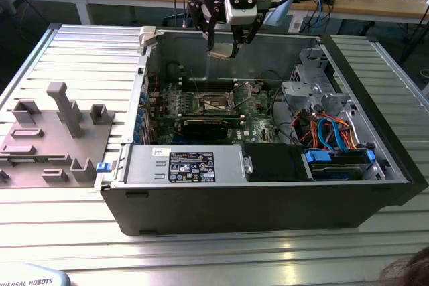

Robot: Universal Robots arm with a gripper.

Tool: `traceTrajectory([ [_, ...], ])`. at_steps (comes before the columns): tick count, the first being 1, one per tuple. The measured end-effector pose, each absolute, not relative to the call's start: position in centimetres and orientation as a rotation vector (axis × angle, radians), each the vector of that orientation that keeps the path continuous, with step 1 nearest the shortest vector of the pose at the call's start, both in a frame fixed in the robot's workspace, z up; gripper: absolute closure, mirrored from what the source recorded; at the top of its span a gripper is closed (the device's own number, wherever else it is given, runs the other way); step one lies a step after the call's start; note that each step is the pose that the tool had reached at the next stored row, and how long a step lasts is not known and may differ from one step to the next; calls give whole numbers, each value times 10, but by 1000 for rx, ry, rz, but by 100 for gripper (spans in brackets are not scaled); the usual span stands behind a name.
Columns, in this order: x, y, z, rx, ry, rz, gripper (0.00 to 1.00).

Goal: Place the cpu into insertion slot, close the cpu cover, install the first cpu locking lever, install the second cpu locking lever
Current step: 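Place the cpu into insertion slot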

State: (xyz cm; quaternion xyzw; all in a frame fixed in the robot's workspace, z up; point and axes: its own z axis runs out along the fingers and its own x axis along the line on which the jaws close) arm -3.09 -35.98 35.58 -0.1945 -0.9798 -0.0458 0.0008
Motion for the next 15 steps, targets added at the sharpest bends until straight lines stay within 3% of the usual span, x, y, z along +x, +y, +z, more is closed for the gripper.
traceTrajectory([
  [15, -31, -360, 356, -635, -3073, -144, 46],
])
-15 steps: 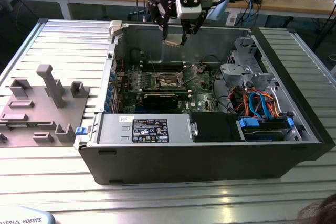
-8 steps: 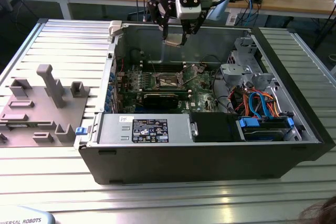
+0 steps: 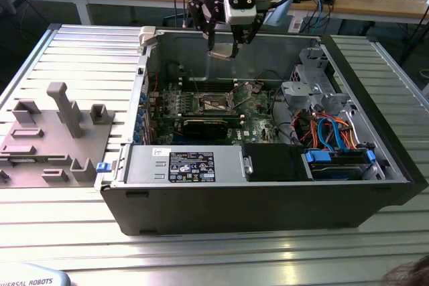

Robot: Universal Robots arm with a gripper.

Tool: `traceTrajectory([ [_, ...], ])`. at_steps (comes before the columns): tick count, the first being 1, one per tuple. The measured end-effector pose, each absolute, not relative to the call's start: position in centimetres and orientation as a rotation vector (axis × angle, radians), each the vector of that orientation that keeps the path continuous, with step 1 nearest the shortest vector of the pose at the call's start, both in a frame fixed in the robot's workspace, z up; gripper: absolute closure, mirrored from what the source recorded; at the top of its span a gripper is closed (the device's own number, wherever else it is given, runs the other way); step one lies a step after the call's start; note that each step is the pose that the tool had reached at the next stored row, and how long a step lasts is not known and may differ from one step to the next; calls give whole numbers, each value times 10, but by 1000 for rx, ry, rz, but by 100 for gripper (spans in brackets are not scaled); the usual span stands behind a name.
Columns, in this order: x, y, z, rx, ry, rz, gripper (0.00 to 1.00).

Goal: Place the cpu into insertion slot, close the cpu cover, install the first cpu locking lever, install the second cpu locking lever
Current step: 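Place the cpu into insertion slot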

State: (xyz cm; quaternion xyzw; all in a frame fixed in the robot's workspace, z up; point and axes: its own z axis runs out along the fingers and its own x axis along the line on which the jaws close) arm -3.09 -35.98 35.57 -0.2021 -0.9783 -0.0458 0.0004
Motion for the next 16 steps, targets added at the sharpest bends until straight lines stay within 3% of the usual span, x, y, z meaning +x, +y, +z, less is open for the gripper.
traceTrajectory([
  [16, -31, -360, 356, -662, -3068, -144, 46],
])
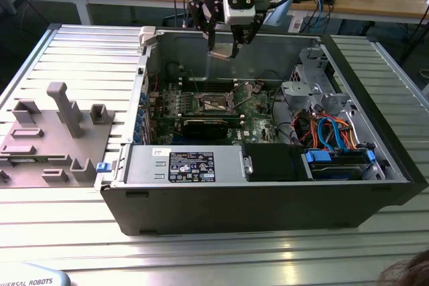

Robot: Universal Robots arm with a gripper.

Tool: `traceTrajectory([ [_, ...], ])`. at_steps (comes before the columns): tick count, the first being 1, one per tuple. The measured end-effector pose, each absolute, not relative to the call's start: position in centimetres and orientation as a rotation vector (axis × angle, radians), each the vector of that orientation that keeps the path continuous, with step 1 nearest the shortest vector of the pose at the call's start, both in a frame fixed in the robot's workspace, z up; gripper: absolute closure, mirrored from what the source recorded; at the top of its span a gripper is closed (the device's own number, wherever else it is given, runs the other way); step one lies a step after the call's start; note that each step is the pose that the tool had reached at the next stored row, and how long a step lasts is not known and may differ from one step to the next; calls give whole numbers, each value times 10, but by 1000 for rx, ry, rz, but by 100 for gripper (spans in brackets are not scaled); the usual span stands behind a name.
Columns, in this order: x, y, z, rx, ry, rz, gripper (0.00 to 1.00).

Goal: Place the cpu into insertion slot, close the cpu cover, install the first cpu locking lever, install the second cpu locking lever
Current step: 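Place the cpu into insertion slot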

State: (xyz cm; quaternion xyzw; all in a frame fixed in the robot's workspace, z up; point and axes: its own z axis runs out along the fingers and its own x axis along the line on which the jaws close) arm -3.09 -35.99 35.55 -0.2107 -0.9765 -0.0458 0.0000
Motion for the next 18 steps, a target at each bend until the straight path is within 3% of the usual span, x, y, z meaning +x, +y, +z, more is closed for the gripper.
traceTrajectory([
  [18, -31, -360, 355, -694, -3061, -144, 46],
])
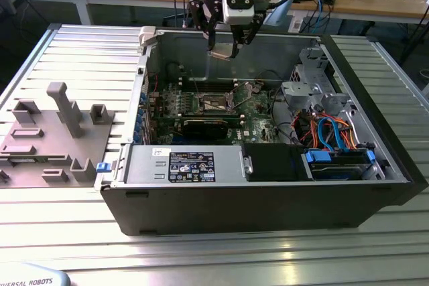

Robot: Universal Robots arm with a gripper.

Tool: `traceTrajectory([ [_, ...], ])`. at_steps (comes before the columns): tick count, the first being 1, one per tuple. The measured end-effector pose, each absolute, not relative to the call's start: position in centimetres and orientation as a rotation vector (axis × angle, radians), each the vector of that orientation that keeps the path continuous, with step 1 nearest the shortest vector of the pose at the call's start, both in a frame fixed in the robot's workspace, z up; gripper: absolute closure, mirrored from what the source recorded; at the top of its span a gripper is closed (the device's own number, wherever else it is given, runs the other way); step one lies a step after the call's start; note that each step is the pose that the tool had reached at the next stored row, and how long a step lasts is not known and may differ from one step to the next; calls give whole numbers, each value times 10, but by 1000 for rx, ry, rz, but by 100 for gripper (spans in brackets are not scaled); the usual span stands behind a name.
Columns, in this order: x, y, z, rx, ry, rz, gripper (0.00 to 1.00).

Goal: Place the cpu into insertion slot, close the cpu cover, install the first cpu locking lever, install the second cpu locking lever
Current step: 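Place the cpu into insertion slot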

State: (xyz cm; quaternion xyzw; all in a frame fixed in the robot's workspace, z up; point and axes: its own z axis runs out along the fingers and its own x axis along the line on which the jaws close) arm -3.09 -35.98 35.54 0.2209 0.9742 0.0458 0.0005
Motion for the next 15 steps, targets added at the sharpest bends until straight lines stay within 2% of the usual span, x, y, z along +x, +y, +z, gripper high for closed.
traceTrajectory([
  [15, -31, -360, 355, 713, 3055, 144, 46],
])
